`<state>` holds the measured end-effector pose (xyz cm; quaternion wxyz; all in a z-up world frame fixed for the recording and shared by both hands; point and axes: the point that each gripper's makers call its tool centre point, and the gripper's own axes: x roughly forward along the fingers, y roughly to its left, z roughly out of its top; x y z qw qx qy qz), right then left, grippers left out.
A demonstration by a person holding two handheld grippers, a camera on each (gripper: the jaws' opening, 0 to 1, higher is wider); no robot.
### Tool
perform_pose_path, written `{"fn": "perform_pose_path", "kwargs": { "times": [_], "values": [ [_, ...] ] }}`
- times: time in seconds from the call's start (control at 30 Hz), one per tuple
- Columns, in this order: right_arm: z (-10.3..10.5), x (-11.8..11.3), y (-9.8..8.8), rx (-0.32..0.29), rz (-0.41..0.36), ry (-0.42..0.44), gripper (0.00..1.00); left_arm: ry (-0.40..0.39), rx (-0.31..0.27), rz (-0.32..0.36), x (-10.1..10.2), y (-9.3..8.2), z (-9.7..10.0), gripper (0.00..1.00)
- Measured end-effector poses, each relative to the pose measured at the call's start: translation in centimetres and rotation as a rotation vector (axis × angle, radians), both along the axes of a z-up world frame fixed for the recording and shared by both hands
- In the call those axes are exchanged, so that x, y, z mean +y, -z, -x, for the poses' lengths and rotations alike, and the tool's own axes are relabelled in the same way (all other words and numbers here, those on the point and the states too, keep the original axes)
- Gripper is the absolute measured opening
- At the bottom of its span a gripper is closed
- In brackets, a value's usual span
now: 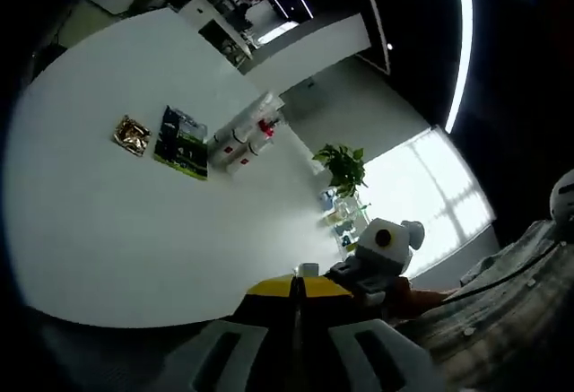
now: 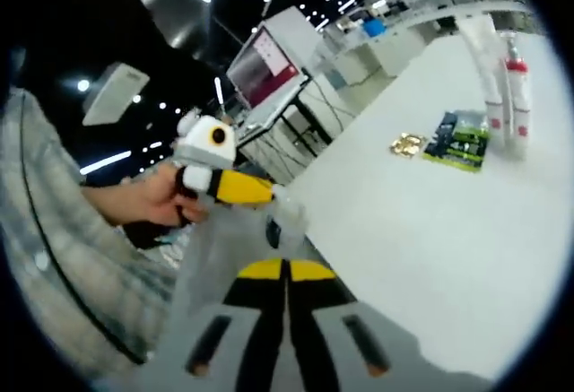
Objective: Arrange the skincare products in the storage area until every visible bottle or jar stands upright without overlapping.
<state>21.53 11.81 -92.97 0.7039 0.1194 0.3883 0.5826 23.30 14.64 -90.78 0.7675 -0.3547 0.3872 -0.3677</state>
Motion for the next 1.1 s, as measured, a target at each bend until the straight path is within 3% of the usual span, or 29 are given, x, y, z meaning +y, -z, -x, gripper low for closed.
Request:
{"fn": "perform_pose_path", "kwargs": {
  "times": [0.07,0.23,0.3,0.43,0.5,0.57,0.6,0.63,0.7,0.77,0.8,0.93,1.0,1.1],
  "values": [
    [-0.1,-0.7,0.5,0.0,0.066,-0.005,0.0,0.08,-0.034,-0.041,-0.9,-0.3,0.1,0.01],
    [-0.2,-0.8,-0.5,-0.005,0.095,0.016,0.0,0.17,-0.099,-0.093,-1.4,-0.9,-1.0,0.01],
    [-0.8,-0.8,-1.1,0.005,0.086,0.052,0.0,0.173,-0.115,-0.095,-1.4,-1.3,-1.4,0.02],
    [-2.6,-0.5,-2.5,0.044,0.023,0.163,0.0,0.096,-0.244,-0.144,0.4,-1.9,-3.4,0.06],
    [-3.8,-0.2,-3.7,0.056,-0.021,0.219,0.0,0.058,-0.318,-0.206,1.9,-1.7,-3.9,0.13],
    [-4.5,0.0,-4.3,0.051,-0.032,0.238,0.0,0.004,-0.35,-0.269,3.2,-1.3,-4.3,0.26],
    [-5.1,0.2,-4.8,0.048,-0.044,0.251,0.0,-0.042,-0.389,-0.345,4.5,-0.9,-4.6,0.3],
    [-5.6,0.5,-5.4,0.043,-0.053,0.261,0.0,-0.049,-0.404,-0.372,4.9,-0.7,-4.6,0.35],
    [-6.3,0.9,-5.7,0.044,-0.058,0.274,0.0,-0.085,-0.451,-0.489,6.5,0.2,-4.5,0.41],
    [-7.8,1.8,-6.5,0.048,-0.072,0.29,0.0,-0.048,-0.53,-0.674,7.8,1.5,-3.9,0.41],
    [-8.3,2.2,-6.7,0.046,-0.076,0.293,0.0,-0.049,-0.542,-0.723,8.3,2.0,-3.9,0.41],
    [-11.0,4.0,-7.6,0.072,-0.116,0.32,0.0,-0.054,-0.557,-0.752,7.9,3.3,-3.8,0.39],
    [-12.4,4.8,-7.6,0.076,-0.125,0.332,0.0,-0.013,-0.614,-0.891,8.3,3.9,-4.5,0.38],
    [-14.7,6.2,-7.2,0.111,-0.142,0.355,0.0,-0.037,-0.641,-0.9,8.0,4.1,-5.1,0.36]
  ]
}}
